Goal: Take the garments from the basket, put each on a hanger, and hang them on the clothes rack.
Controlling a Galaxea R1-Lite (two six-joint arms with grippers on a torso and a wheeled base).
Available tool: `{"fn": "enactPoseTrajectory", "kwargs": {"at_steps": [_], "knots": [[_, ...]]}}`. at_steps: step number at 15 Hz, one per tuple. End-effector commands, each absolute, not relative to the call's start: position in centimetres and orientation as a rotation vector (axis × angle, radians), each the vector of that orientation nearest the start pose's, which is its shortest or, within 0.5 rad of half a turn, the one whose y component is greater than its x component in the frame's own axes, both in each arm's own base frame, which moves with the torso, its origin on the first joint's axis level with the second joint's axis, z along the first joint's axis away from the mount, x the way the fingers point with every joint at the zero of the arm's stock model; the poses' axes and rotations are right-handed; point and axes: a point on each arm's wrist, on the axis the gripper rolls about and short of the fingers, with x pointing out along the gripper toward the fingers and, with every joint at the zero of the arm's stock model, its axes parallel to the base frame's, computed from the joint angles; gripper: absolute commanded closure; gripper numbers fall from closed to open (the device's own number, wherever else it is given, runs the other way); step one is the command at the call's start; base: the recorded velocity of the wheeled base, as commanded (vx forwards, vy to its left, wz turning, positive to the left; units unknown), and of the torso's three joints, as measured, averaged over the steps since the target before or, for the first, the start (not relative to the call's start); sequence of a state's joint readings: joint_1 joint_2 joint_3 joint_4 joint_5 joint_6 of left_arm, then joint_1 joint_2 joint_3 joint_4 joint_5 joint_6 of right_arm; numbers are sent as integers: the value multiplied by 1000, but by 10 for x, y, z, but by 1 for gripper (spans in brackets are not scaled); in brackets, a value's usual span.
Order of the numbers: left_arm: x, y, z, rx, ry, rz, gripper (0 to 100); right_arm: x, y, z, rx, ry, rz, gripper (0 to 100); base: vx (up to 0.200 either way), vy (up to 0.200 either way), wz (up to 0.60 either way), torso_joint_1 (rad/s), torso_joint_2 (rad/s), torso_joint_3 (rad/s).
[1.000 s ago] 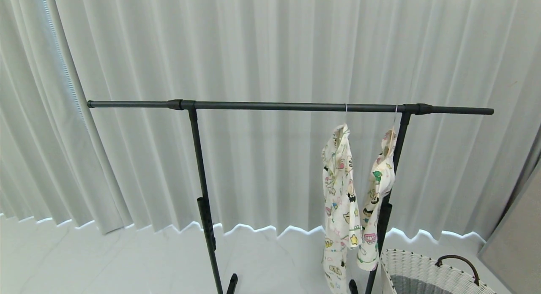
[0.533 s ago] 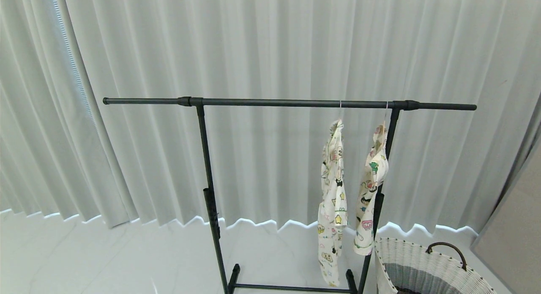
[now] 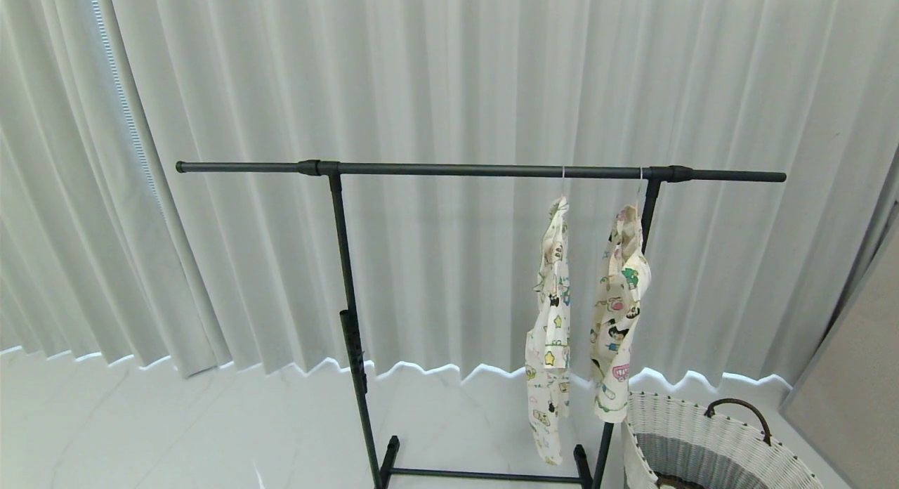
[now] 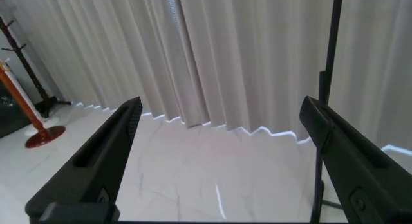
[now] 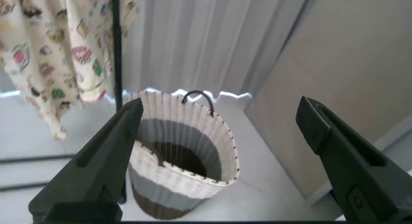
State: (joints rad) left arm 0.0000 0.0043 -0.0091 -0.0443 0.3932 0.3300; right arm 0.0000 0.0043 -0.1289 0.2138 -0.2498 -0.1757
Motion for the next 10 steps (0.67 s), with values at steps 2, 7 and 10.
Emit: {"fn": "enactPoseTrajectory", "kwargs": {"at_steps": [2, 7, 10], "knots": [[-25, 9, 82, 309, 11, 399, 0, -29, -6, 84, -183, 44, -266, 0, 0, 0, 0, 0, 0, 0], [-23, 1, 82, 219, -54, 71, 0, -24, -5, 85, -233, -67, -247, 0, 0, 0, 0, 0, 0, 0], [-23, -5, 81, 146, -67, -226, 0, -24, -4, 85, -211, -74, -169, 0, 0, 0, 0, 0, 0, 0]]}}
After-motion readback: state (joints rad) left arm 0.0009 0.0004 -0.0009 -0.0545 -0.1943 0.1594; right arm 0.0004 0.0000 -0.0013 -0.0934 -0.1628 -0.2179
